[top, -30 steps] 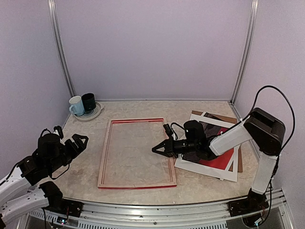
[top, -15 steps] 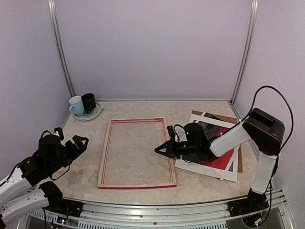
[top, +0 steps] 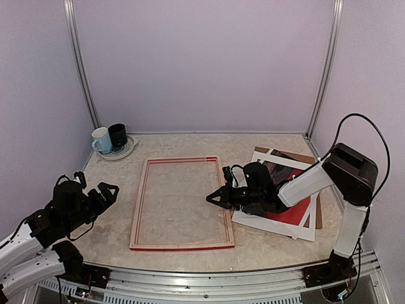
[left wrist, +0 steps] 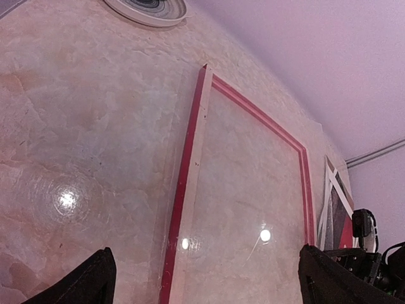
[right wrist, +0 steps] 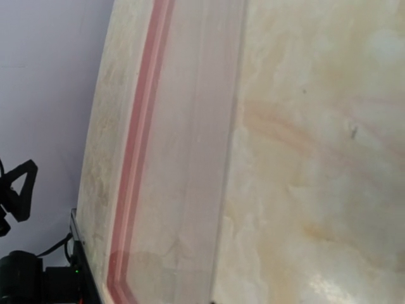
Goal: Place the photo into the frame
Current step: Place the glass panel at the frame body.
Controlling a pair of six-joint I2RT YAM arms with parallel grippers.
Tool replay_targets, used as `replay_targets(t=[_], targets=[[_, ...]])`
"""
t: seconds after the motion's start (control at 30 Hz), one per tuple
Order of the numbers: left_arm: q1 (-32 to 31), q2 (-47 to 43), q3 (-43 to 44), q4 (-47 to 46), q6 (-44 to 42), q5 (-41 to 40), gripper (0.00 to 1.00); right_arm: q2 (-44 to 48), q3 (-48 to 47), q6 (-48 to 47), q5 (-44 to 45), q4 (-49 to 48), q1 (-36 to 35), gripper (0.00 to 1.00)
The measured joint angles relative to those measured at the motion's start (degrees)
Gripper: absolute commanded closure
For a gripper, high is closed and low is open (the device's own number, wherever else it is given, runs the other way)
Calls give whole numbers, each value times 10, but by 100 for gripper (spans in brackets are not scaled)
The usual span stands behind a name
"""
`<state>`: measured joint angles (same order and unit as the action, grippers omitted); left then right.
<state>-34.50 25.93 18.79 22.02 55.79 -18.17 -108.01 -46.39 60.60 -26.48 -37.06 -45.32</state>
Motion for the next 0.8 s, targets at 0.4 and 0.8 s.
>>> replay_targets(t=[0.4, 0.8], targets=[[0, 0, -1, -1, 4, 2, 1, 0, 0, -12, 9, 20, 4, 100], [0, 0, -11, -1, 6, 2, 1, 0, 1, -12, 9, 22, 5, 100]])
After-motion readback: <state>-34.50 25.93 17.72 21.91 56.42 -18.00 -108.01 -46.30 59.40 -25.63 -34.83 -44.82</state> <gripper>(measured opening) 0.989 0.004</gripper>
